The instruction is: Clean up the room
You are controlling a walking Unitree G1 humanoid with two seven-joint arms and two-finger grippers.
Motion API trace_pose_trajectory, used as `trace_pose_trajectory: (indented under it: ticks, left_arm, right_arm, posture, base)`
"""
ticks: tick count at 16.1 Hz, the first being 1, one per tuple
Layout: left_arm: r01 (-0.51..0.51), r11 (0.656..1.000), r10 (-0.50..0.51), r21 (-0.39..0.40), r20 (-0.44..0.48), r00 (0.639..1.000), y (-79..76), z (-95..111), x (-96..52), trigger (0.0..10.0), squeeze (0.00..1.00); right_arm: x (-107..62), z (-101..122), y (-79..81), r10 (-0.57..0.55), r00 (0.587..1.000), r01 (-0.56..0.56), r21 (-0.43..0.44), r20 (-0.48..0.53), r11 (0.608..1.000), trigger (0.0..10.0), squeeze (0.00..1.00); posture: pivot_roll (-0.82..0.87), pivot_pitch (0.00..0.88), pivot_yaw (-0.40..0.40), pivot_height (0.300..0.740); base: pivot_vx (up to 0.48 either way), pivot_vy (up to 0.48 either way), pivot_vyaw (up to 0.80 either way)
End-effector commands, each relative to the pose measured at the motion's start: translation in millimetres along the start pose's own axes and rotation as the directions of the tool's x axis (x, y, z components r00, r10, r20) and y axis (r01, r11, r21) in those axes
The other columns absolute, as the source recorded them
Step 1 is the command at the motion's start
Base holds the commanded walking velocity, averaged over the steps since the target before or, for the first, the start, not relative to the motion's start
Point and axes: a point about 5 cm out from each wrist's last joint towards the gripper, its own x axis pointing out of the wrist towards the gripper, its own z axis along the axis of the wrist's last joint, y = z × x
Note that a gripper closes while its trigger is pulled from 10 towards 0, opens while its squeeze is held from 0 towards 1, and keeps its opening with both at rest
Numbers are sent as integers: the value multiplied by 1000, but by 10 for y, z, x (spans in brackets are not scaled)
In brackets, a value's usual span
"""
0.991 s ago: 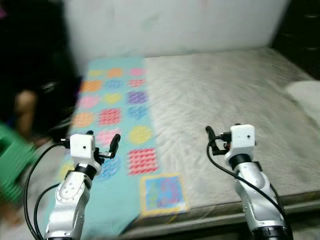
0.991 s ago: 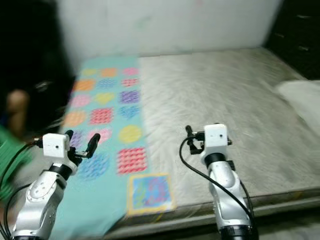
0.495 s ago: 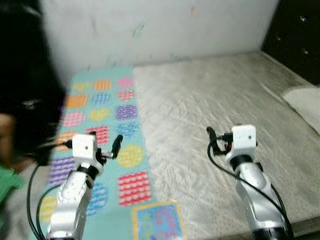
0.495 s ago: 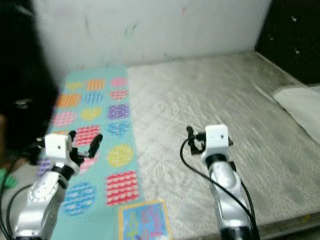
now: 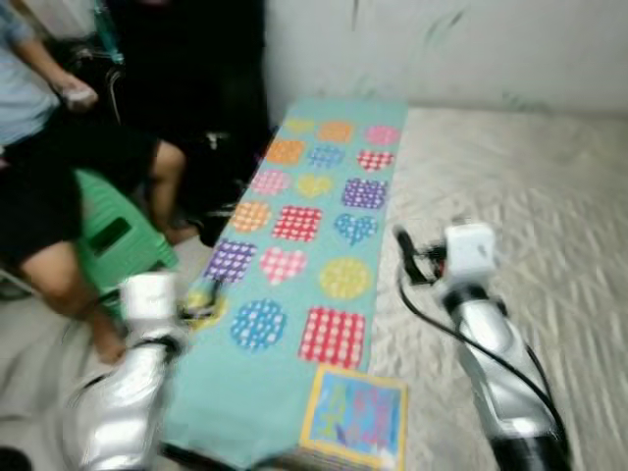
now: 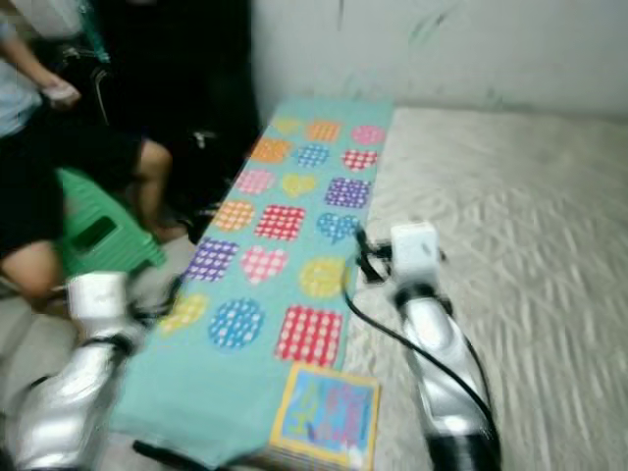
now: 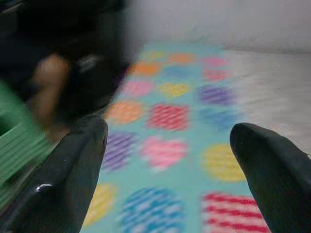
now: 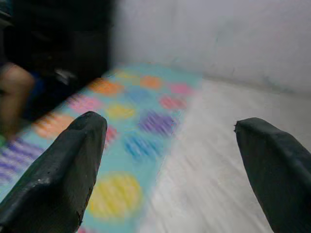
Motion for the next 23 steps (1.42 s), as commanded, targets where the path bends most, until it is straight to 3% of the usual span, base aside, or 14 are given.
trace_pose_trajectory:
  ticks: [1,9,10,23]
  left_arm:
    - [42,999,-42,17,32,999,-80,95,56,10000,0]
    - [33,999,-33,5,62,998,-57,120,52,10000,0]
    - [13,999,-11,-30,51,999,-45,97,61,10000,0]
    - [17,999,-16,-33,32,999,-33,70,50,10000,0]
  right_arm:
    - [-43,-58,-141,-50,998,50,-1,-29,999,10000,0]
    - [-38,-74,-167,-48,998,48,-13,-33,999,10000,0]
    - [-42,-75,-175,-47,998,46,-18,-33,999,10000,0]
    - [-27,-52,-146,-39,999,39,3,-32,999,10000,0]
  posture:
    - [-256,0,51,740]
    - [-261,0,47,740]
    - [-262,0,44,740]
    - [-263,0,48,740]
  base:
    - [0,0,0]
    - [103,0,0]
    - [0,0,0]
    - [0,0,0]
